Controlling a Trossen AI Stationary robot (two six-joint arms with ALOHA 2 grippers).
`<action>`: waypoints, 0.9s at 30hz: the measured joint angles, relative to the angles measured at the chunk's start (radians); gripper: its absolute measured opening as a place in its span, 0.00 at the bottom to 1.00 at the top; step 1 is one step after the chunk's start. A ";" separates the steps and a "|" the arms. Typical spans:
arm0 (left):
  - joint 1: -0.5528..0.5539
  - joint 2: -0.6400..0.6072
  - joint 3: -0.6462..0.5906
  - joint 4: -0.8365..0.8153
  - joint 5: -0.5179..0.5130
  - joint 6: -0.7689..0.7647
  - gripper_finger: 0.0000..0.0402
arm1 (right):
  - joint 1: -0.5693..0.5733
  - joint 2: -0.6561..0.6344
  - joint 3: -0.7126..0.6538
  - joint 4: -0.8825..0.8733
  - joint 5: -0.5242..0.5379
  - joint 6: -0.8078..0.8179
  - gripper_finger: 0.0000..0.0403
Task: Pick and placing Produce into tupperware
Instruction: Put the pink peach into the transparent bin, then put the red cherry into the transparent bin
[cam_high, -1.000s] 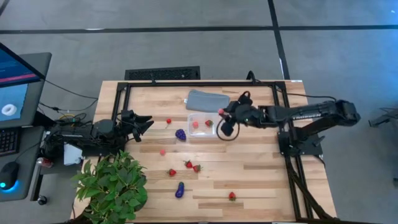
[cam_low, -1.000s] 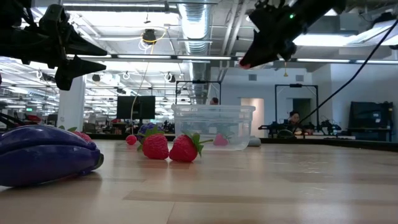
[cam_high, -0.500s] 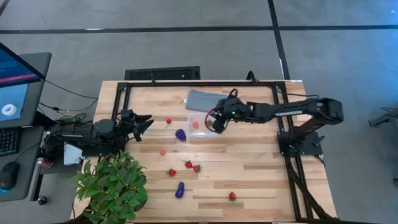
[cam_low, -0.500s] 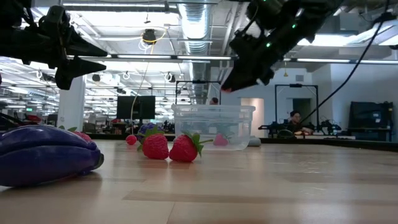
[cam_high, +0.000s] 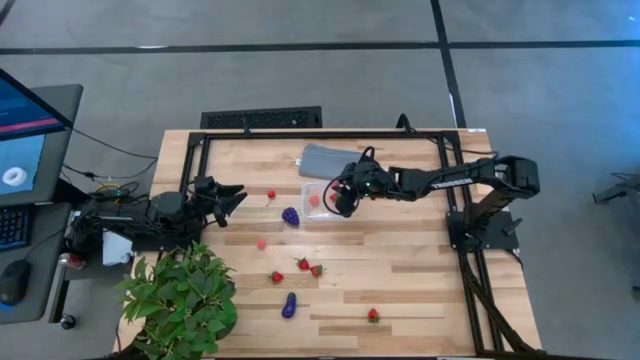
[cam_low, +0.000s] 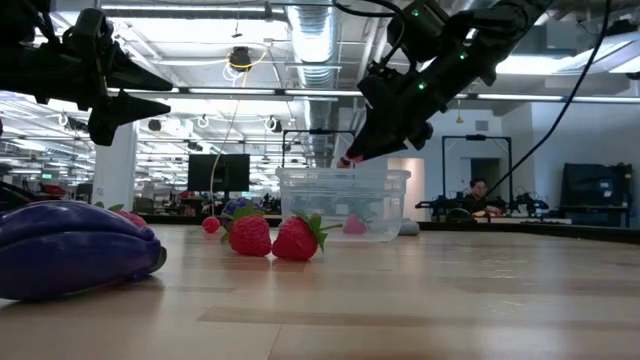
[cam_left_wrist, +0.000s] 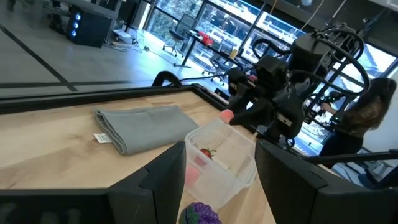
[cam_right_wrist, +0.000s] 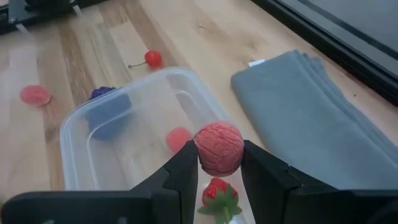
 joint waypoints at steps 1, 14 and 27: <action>0.000 0.000 0.000 0.000 0.000 0.000 0.46 | 0.000 0.000 0.000 -0.001 -0.002 0.000 0.34; 0.000 0.000 0.000 0.000 -0.001 -0.001 0.46 | 0.002 0.002 0.000 -0.002 -0.089 0.000 0.36; 0.000 0.000 0.000 0.000 -0.001 -0.013 0.46 | 0.004 0.002 0.000 -0.002 -0.115 0.034 0.63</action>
